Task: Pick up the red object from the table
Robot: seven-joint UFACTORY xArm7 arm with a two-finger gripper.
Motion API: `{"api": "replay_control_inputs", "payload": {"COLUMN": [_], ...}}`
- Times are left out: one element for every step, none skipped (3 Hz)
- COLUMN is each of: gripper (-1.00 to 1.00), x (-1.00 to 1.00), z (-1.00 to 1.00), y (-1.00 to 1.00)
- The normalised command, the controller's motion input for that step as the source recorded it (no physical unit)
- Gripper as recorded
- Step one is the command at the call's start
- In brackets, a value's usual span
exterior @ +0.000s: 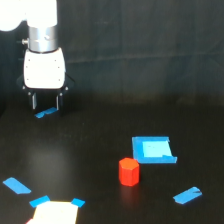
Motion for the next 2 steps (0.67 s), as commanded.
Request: {"api": "replay_control_inputs", "payload": {"gripper": [0.12,-0.06], "x": [0.83,0.37], "z": [-0.53,-1.00], "y": [-1.00,-1.00]}}
